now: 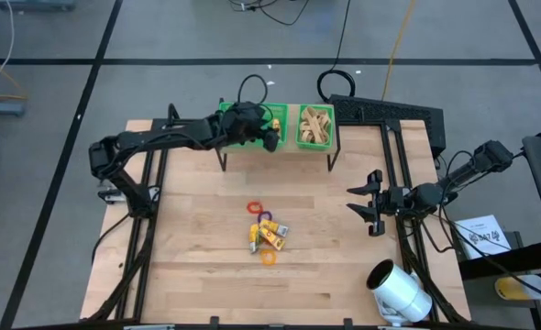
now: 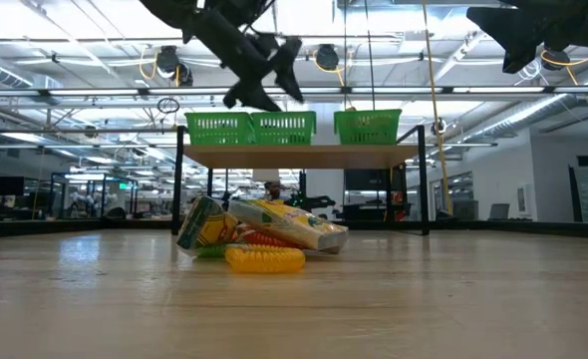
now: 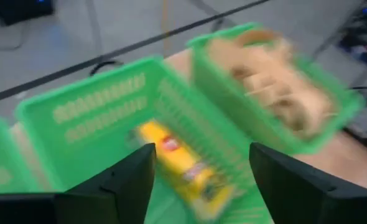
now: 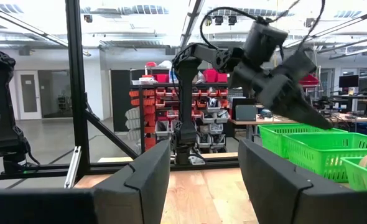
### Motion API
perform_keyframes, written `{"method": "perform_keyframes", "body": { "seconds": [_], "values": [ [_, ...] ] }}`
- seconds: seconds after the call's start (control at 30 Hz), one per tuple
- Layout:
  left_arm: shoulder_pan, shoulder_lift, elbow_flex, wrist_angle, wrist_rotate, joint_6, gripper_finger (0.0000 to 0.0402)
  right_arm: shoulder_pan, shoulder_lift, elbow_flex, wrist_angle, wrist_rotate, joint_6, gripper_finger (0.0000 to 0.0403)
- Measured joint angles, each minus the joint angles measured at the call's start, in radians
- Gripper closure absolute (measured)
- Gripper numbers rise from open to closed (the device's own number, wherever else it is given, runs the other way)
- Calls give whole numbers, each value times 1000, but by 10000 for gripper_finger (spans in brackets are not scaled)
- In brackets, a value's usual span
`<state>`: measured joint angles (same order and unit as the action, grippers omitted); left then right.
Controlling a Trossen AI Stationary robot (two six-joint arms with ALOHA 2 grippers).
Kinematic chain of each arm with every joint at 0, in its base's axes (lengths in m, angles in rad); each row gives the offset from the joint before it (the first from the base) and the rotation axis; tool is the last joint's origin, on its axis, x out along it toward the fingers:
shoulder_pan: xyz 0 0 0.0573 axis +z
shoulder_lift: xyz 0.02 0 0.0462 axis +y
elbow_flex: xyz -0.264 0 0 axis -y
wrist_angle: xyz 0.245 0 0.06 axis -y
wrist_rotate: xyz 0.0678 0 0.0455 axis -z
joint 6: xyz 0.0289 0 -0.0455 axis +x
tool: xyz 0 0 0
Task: Pick & Place Office Desk Supplies
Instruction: Put the yellow crayon box into the middle green bin on the shelf
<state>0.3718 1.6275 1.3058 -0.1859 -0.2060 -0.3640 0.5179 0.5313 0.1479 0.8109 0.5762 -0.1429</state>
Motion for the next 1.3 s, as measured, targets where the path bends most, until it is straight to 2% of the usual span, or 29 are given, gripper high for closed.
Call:
{"method": "perform_keyframes", "body": {
  "seconds": [0.27,0.43,0.53,0.6,0.67,0.93,1.13,1.3],
  "values": [
    [-70,-110,0,-72,248,37,126,0,0,0,0,1,0,220],
    [-188,-139,1,-160,493,224,138,0,0,0,0,3,-1,220],
    [-283,-134,1,-277,572,301,147,0,0,0,0,3,-1,220],
    [-348,-123,-1,-345,561,296,152,0,0,0,0,3,-1,220],
    [-409,-116,-21,-404,505,235,155,0,0,0,0,3,-1,220],
    [-607,-107,-127,-423,189,-188,152,0,0,0,0,5,-3,220],
    [-675,-99,-168,-416,30,-491,151,0,0,0,0,7,-4,220],
    [-694,-51,-166,-389,-8,-679,151,0,0,0,1,7,-2,220]
  ]
}}
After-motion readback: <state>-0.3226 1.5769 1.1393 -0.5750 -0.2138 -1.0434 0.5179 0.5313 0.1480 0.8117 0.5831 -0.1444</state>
